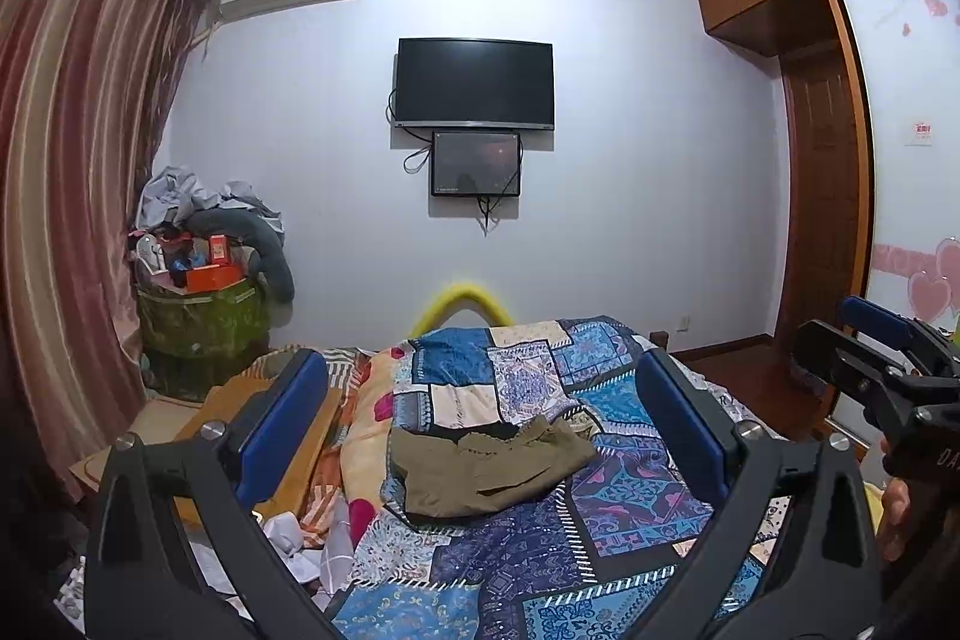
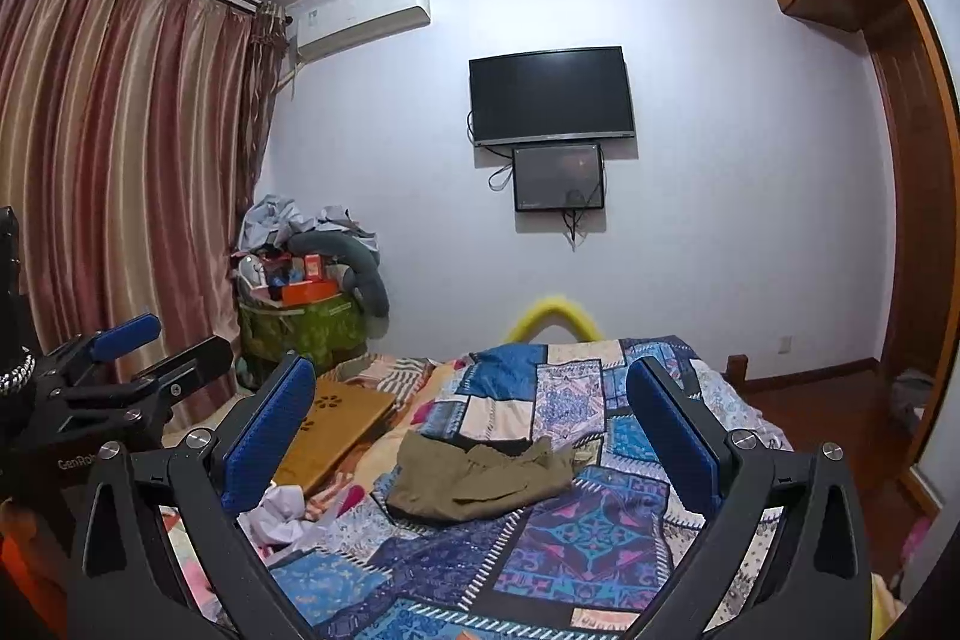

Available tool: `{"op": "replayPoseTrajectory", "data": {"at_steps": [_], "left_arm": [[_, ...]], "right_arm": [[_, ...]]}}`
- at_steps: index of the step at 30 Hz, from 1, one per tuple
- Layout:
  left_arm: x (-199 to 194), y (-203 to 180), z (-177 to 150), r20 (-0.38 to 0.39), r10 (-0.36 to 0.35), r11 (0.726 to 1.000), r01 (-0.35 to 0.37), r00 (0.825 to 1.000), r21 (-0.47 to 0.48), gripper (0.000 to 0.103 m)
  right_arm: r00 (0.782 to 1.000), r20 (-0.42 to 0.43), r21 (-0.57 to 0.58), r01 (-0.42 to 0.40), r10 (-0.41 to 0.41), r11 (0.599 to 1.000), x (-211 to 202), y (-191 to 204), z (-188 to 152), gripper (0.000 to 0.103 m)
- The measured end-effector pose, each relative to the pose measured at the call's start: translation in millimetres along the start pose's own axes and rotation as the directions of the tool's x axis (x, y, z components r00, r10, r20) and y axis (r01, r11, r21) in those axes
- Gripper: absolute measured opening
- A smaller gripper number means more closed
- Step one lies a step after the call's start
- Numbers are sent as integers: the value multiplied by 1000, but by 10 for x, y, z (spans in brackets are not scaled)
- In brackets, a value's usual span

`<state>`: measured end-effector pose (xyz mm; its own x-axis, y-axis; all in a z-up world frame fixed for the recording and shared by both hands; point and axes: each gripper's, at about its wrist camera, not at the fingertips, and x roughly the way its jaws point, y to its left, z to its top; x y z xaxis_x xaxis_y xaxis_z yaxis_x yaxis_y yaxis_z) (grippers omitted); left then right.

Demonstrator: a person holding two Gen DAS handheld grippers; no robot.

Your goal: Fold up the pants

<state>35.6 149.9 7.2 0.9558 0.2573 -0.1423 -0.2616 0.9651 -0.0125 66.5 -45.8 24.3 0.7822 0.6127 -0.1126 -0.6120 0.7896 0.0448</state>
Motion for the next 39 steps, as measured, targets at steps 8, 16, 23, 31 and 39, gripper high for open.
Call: {"op": "replayPoseTrajectory", "data": {"at_steps": [8,16,23,31,39], "left_arm": [[50,19,-20,-7,-5,1000,5,1000,-5,103],[90,57,-37,-17,-5,1000,5,1000,-10,103],[107,53,-33,-22,-12,1000,12,1000,-16,103],[103,28,-29,-21,-16,1000,16,1000,-6,103],[110,-22,-48,-27,-34,999,35,999,4,103]], "right_arm": [[1000,-16,3,4,-4,1000,15,6,0,103],[1000,-30,7,5,-4,1000,32,-9,-16,103],[999,-39,17,3,-3,1000,51,0,-21,103],[999,-39,26,7,-6,1000,41,-22,-23,103],[999,-37,34,15,-14,999,22,-29,-4,103]]}}
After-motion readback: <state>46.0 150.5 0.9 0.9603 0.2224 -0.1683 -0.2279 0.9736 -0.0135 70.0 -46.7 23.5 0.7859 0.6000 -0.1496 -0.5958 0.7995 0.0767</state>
